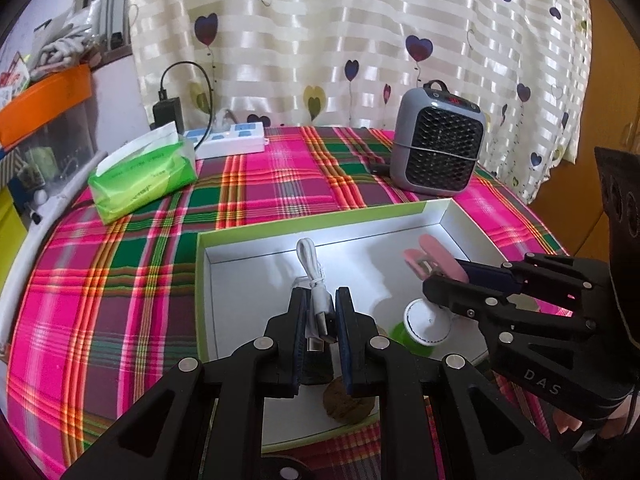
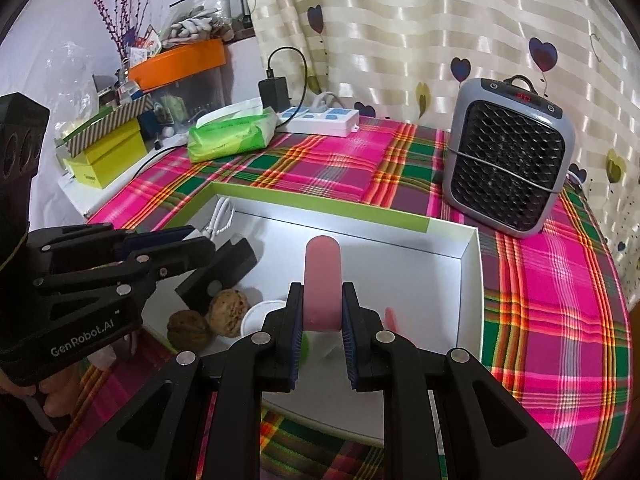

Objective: Organize objects

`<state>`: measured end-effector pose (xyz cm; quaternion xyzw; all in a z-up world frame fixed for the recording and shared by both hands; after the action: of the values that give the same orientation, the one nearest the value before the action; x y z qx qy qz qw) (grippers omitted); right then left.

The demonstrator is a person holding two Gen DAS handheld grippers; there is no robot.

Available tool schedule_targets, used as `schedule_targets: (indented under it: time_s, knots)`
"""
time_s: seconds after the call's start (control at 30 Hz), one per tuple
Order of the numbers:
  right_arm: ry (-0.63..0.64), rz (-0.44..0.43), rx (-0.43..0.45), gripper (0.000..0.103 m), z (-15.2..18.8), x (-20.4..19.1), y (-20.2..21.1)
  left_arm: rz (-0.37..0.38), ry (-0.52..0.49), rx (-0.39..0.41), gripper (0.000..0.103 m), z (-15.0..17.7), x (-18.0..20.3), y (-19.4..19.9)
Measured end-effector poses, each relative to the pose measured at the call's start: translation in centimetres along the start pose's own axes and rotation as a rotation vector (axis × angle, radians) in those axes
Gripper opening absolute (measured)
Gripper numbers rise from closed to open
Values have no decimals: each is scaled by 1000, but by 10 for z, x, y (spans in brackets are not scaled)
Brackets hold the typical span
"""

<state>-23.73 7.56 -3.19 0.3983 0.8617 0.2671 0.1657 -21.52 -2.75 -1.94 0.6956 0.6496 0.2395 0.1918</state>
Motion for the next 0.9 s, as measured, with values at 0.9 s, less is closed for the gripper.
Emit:
schedule_targets:
  time_s: [0.9]
  knots:
    - [10, 18, -47, 19, 8, 6, -13, 26, -12, -48, 13, 10, 5, -3]
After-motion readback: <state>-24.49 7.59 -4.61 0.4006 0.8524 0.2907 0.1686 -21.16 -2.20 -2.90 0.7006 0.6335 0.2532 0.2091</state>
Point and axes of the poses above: each gripper's, at about its wrist camera, not at the fingertips, and y roughly against the way its jaws point, x to its right, z to its underside, the point moved 8 cm from there along -y, roughly the way its jaws point, and after that the axes turned 7 degrees about x, right-handed, at the moved point
